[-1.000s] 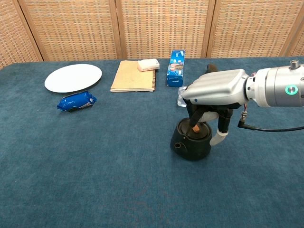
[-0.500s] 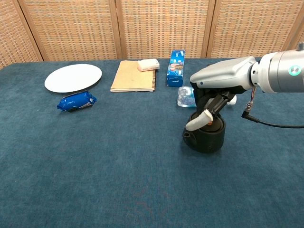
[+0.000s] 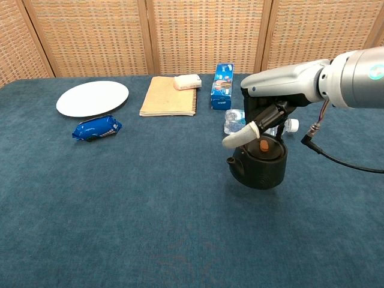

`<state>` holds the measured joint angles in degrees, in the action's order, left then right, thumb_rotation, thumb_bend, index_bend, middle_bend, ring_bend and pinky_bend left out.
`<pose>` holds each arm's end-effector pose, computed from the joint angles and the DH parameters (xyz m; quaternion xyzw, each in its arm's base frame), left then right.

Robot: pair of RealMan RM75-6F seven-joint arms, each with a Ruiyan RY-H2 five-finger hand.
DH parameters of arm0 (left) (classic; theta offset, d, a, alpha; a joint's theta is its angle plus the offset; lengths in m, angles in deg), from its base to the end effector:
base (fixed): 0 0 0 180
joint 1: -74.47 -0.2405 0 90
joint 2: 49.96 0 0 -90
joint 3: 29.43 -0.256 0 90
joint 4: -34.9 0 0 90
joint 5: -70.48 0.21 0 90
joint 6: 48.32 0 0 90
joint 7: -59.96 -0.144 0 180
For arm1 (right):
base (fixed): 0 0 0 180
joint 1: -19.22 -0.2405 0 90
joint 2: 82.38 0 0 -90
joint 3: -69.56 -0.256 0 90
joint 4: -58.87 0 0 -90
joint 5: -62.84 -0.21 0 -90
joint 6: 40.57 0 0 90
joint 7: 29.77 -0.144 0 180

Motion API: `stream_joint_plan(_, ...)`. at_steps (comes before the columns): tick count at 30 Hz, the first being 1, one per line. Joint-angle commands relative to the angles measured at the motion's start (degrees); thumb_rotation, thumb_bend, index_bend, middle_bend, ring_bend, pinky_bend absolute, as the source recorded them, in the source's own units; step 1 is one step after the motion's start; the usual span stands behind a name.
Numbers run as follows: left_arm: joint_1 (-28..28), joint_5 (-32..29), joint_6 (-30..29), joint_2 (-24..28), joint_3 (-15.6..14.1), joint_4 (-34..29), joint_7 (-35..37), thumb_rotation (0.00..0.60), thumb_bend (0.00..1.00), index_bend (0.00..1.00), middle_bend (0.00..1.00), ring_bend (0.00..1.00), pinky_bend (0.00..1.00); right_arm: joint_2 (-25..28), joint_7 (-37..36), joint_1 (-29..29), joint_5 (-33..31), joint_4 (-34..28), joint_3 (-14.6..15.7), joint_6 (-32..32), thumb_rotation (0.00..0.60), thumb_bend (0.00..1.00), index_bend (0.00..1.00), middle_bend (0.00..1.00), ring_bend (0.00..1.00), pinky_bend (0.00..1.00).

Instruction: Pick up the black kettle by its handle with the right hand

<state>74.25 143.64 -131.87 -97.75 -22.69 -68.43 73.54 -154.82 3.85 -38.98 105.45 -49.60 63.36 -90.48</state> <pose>-0.3239 0.1617 0.2475 -0.4637 -0.4721 -0.3957 0.6368 -0.0755 -0.3266 0.0232 0.8222 -0.3487 0.2862 0.3472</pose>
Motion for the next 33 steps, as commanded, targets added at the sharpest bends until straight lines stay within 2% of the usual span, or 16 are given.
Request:
stream_joint_plan(1, 0.0, -0.1, 0.0, 0.0, 0.0, 0.0, -0.1, 0.6, 0.0, 0.0, 0.0, 0.0, 0.0, 0.0, 0.3, -0.4, -0.6, -0.5, 0.2, -0.6, 0.196, 0.76, 1.0, 1.0, 0.98, 0.15)
stream_joint_plan(5, 0.0, -0.1, -0.1, 0.0, 0.1, 0.0, 0.0, 0.6, 0.0, 0.0, 0.0, 0.0, 0.0, 0.1, 0.6, -0.9, -1.2, -0.9, 0.4, -1.1, 0.223, 0.86, 1.0, 1.0, 0.98, 0.15)
stream_joint_plan(13, 0.0, 0.0, -0.1, 0.0, 0.0, 0.0, 0.0, 0.6, 0.0, 0.0, 0.0, 0.0, 0.0, -0.3, 1.0, -1.1, -1.4, -0.8, 1.1, -2.7, 0.249, 0.91, 1.0, 1.0, 0.98, 0.16)
stream_joint_plan(15, 0.0, 0.0, -0.1, 0.0, 0.0, 0.0, 0.1, 0.6, 0.0, 0.0, 0.0, 0.0, 0.0, -0.7, 0.6, -0.8, -0.6, -0.7, 0.9, -3.6, 0.262, 0.92, 1.0, 1.0, 0.98, 0.26)
stream_joint_plan(17, -0.1, 0.0, -0.2, 0.0, 0.0, 0.0, 0.1, 0.6, 0.0, 0.0, 0.0, 0.0, 0.0, -1.1, 0.4, -0.4, 0.4, -0.5, 1.0, -4.3, 0.274, 0.92, 1.0, 1.0, 0.98, 0.56)
stream_joint_plan(19, -0.1, 0.1, -0.2, 0.0, 0.0, 0.0, 0.1, 0.6, 0.0, 0.0, 0.0, 0.0, 0.0, -1.3, 0.0, -0.1, 1.4, -0.3, 1.1, -4.6, 0.276, 0.92, 1.0, 1.0, 0.98, 0.79)
stream_joint_plan(20, -0.1, 0.1, -0.2, 0.0, 0.0, 0.0, 0.1, 0.6, 0.0, 0.0, 0.0, 0.0, 0.0, -1.3, 0.0, 0.0, 1.7, -0.3, 1.1, -4.7, 0.279, 0.93, 1.0, 1.0, 0.98, 0.85)
stream_joint_plan(26, -0.1, 0.1, -0.3, 0.1, 0.0, -0.1, 0.1, 0.6, 0.0, 0.0, 0.0, 0.0, 0.0, -1.6, -0.2, 0.3, 2.9, 0.1, 1.3, -5.1, 0.287, 0.94, 1.0, 1.0, 0.98, 0.93)
stream_joint_plan(33, -0.2, 0.3, -0.3, 0.1, 0.0, 0.0, 0.4, 0.6, 0.0, 0.0, 0.0, 0.0, 0.0, -1.5, -0.2, 0.6, 3.4, 0.1, 1.3, -5.2, 0.307, 0.96, 1.0, 1.0, 0.98, 0.94)
